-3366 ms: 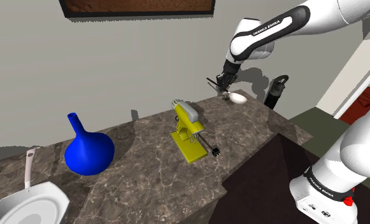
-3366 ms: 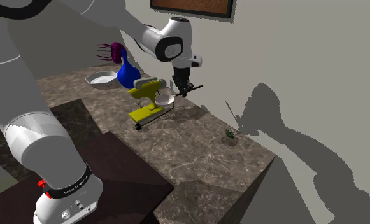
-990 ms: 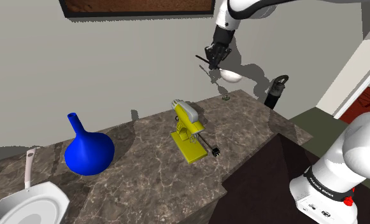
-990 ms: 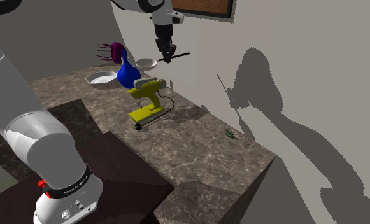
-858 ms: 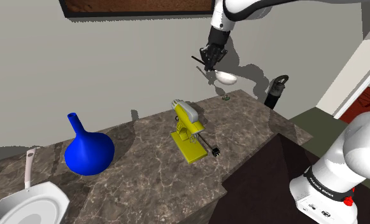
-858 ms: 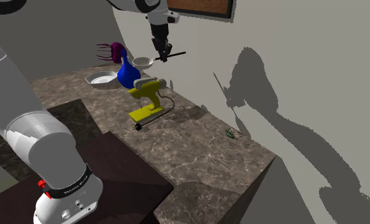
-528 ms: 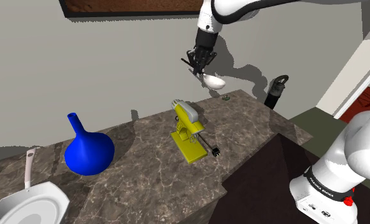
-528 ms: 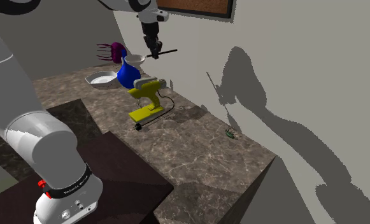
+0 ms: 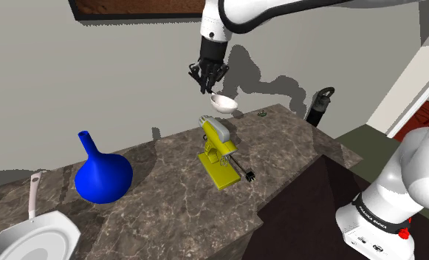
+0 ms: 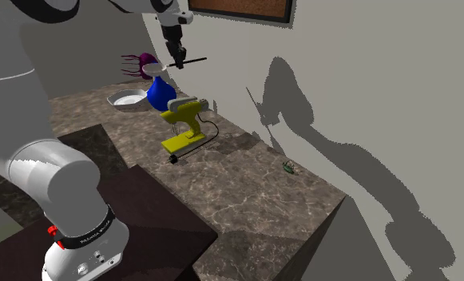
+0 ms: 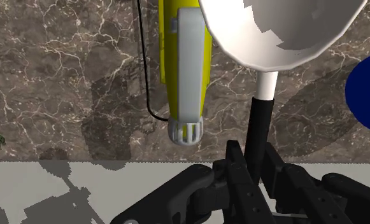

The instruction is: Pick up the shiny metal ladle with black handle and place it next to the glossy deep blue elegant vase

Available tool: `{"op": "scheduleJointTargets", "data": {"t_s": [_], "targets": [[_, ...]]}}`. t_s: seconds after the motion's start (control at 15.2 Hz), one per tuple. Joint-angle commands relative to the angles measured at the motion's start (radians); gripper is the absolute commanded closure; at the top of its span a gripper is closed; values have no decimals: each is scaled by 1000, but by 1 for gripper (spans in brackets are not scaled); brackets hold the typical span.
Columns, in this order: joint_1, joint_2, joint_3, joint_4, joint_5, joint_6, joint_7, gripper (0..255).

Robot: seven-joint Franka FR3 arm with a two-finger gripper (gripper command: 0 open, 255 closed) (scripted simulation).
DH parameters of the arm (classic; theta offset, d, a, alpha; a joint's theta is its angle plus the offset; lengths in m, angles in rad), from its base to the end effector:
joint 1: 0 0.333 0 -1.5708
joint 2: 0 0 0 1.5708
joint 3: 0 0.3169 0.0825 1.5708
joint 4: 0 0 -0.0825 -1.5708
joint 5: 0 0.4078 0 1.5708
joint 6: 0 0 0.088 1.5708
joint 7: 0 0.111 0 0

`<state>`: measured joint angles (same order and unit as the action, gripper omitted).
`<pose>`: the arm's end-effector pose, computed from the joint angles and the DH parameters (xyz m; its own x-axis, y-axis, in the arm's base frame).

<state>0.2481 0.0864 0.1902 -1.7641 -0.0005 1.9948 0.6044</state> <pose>0.5692 0.2630 0.5121 0.9790 -0.1712 0.1106 -0.1610 -0.9823 -0.0956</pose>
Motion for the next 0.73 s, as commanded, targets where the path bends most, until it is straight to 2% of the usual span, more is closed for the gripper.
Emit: {"op": "scheduleJointTargets", "data": {"t_s": [0.0,0.53,0.66], "targets": [[27,43,20,51,-19,-8,53,255],[151,248,71,326,-104,-88,232,255],[160,263,71,334,-109,-82,242,255]]}}
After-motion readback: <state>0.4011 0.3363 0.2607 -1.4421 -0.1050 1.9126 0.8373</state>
